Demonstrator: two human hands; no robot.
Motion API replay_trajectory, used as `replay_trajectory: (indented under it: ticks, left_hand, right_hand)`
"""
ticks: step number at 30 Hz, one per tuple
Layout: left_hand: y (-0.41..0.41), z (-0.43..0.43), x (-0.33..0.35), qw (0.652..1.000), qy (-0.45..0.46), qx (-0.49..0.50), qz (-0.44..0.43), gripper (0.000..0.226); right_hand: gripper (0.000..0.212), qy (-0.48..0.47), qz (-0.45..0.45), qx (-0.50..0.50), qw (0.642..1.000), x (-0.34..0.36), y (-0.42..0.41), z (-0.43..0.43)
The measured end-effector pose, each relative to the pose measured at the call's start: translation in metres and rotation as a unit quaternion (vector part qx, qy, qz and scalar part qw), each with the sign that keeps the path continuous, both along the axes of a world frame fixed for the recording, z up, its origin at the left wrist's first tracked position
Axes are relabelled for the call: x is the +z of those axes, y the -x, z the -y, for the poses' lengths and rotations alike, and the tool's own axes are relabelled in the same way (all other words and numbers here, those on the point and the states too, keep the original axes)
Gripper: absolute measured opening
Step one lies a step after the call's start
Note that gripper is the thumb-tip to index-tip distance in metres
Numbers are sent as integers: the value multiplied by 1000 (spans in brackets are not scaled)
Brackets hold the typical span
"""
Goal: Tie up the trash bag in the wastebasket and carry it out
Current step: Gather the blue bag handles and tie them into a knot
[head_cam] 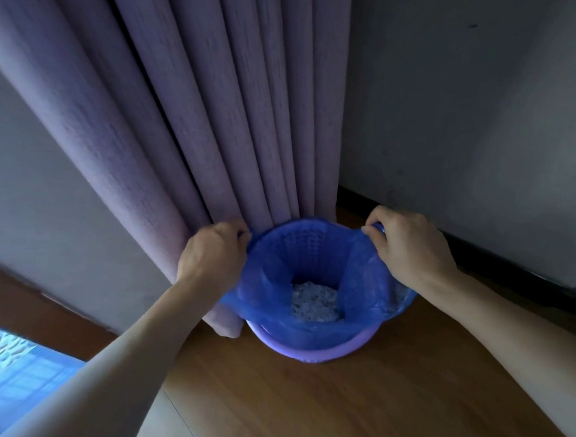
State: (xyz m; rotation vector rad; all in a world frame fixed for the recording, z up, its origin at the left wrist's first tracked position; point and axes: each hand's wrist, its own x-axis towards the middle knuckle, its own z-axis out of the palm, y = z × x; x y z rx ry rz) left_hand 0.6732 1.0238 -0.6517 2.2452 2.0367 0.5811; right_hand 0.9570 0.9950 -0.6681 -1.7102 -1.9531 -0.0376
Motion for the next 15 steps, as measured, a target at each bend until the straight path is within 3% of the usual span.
replay_trajectory:
  ticks: [2,4,6,8,11,13,15]
  left_hand:
    - [-2,1,5,986,2,-28,165,13]
    - [-8,3,11,929,74,-32,361,17]
    - [-9,6,15,877,115,-44,464,17]
    - [-8,6,19,836,119,-63,531,16]
    - [-2,5,27,793,106,-61,596,37]
    - [0,8,34,793,123,-79,591,30]
    - [2,13,45,835,175,-112,509,15]
  right_hand:
    - [13,-14,-56,13,998,-2,2,2]
    - [14,-19,-106,34,994,-4,4,6]
    - [17,-21,-127,57,990,-6,8,10]
    - [19,-25,-123,75,989,-9,9,12]
    - [19,-11,-174,90,981,-13,10,12]
    - [18,-5,-217,96,971,-15,8,12]
    - [17,-36,-198,105,974,-16,3,13]
